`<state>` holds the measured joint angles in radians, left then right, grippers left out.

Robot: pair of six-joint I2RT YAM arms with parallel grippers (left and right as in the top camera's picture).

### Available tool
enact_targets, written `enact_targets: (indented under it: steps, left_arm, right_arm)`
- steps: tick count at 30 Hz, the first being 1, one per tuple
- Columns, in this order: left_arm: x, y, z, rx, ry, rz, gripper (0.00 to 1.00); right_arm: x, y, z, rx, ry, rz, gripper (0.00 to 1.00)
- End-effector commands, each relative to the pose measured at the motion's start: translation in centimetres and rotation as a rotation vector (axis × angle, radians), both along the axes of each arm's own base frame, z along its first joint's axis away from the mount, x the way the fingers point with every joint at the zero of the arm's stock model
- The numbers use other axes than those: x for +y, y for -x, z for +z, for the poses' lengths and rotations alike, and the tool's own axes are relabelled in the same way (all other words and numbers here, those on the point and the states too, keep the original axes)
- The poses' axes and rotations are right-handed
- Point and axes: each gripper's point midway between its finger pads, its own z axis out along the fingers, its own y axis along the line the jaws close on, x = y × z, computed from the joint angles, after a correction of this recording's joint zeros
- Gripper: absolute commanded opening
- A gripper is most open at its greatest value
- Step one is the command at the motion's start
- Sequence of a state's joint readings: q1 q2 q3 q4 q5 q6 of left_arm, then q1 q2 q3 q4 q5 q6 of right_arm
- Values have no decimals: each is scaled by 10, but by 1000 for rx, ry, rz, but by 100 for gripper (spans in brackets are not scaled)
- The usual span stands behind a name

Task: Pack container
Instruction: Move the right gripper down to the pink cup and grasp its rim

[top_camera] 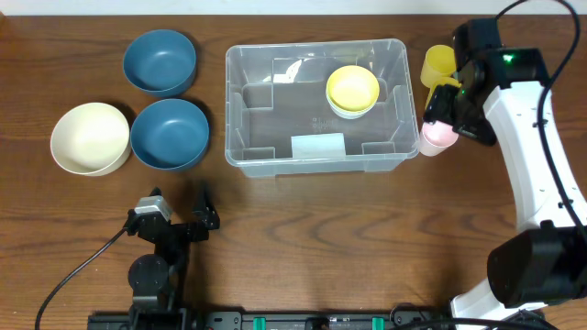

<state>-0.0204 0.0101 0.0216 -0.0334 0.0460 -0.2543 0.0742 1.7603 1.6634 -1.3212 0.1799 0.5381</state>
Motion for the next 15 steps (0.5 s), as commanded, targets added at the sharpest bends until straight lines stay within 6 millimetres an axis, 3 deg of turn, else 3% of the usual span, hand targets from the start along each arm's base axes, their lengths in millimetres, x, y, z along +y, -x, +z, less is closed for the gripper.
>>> enact_targets:
  steps: [1,7,15]
  left_arm:
    - [3,1,-16,48,-18,12,98]
    - [3,1,-16,48,-18,12,98]
    - [3,1,-16,48,-18,12,98]
  right_arm:
    - [-7,9,-15,33,32,-21,81]
    - [-4,14,-35,56,20,-18,81]
    - [9,10,-39,44,-24,16,81]
